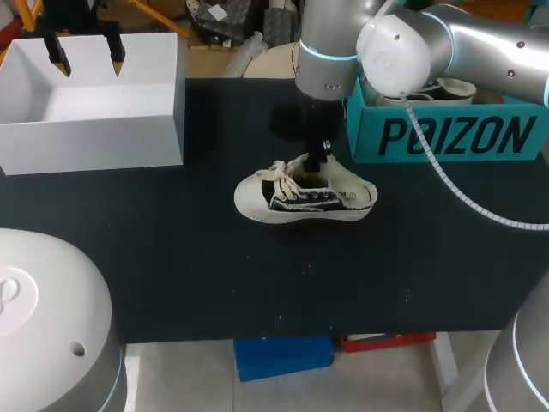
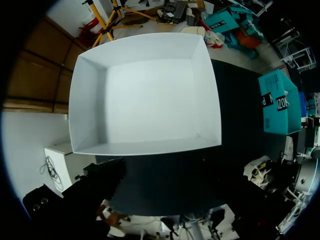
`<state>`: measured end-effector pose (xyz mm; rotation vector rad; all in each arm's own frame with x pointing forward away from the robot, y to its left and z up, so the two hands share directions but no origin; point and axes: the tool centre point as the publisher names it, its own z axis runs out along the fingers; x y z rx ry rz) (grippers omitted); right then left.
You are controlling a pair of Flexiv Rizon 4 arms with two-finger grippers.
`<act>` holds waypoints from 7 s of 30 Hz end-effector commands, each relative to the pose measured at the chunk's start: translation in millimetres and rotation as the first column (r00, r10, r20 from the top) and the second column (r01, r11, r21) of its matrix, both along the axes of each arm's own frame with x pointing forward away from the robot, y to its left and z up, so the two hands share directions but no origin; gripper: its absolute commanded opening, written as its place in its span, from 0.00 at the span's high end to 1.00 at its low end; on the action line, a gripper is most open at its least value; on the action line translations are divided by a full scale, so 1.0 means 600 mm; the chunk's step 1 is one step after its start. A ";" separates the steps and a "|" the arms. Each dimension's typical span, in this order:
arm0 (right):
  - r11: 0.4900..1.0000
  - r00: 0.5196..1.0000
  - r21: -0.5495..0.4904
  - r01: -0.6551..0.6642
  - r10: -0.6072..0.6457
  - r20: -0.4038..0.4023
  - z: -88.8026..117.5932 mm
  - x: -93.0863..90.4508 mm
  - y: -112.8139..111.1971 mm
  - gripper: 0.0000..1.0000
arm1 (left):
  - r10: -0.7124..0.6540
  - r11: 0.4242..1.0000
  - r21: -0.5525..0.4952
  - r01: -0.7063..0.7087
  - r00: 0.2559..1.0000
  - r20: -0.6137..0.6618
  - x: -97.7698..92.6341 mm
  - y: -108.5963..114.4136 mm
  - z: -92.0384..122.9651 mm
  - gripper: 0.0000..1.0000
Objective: Take the shoe out of the shoebox, open the shoe tongue, remove and reinsert the insole, then place the shoe into the shoebox
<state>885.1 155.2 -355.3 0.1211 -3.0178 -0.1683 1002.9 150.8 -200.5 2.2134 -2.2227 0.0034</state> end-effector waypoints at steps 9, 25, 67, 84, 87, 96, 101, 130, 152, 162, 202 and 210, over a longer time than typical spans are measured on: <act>0.999 0.998 -0.020 0.025 -0.026 -0.049 -0.053 0.016 0.024 1.00 | 0.003 1.000 0.003 -0.003 1.000 -0.001 -0.001 -0.001 0.001 0.00; 0.990 0.992 -0.068 0.120 -0.123 -0.039 -0.069 0.016 0.020 0.00 | 0.003 1.000 0.003 -0.003 1.000 -0.001 -0.001 -0.001 0.001 0.00; 0.927 0.995 0.362 -0.097 0.080 0.061 0.099 0.003 -0.097 0.00 | 0.003 1.000 0.003 -0.003 1.000 -0.001 -0.001 -0.001 0.001 0.00; 0.888 0.990 0.450 -0.091 0.033 0.135 0.101 -0.022 -0.123 0.00 | 0.003 1.000 0.003 -0.003 1.000 -0.001 -0.001 -0.001 0.001 0.00; 0.878 0.991 0.472 -0.079 0.018 0.133 0.090 -0.031 -0.134 0.00 | 0.003 1.000 0.003 -0.003 1.000 -0.001 -0.001 -0.001 0.001 0.00; 0.842 0.986 0.539 0.022 -0.109 0.130 0.022 -0.057 -0.150 0.00 | 0.003 1.000 0.003 -0.003 1.000 -0.001 -0.001 -0.001 0.001 0.00; 0.808 0.980 0.586 0.064 -0.161 0.115 -0.018 -0.058 -0.145 0.00 | 0.003 1.000 0.003 -0.003 1.000 -0.001 -0.001 -0.001 0.001 0.00; 0.694 0.991 0.714 0.091 -0.133 0.003 -0.115 -0.018 -0.118 0.00 | 0.003 1.000 0.003 -0.003 1.000 -0.001 -0.001 -0.001 0.001 0.00; 0.617 0.995 0.783 0.074 -0.102 -0.014 -0.151 -0.029 -0.109 0.00 | 0.003 1.000 0.003 -0.003 1.000 -0.001 -0.001 -0.001 0.001 0.00; 0.596 0.997 0.800 0.064 -0.074 -0.024 -0.154 -0.023 -0.102 0.00 | 0.003 1.000 0.003 -0.003 1.000 -0.001 -0.001 -0.001 0.001 0.00; 0.558 0.998 0.827 0.063 -0.024 -0.060 -0.146 -0.037 -0.091 1.00 | 0.056 0.998 0.027 -0.056 0.998 0.014 0.007 -0.009 0.022 0.00; 0.558 0.998 0.827 0.063 -0.024 -0.060 -0.146 -0.037 -0.091 1.00 | 0.184 0.981 0.058 -0.185 0.982 0.032 -0.030 -0.085 0.058 0.00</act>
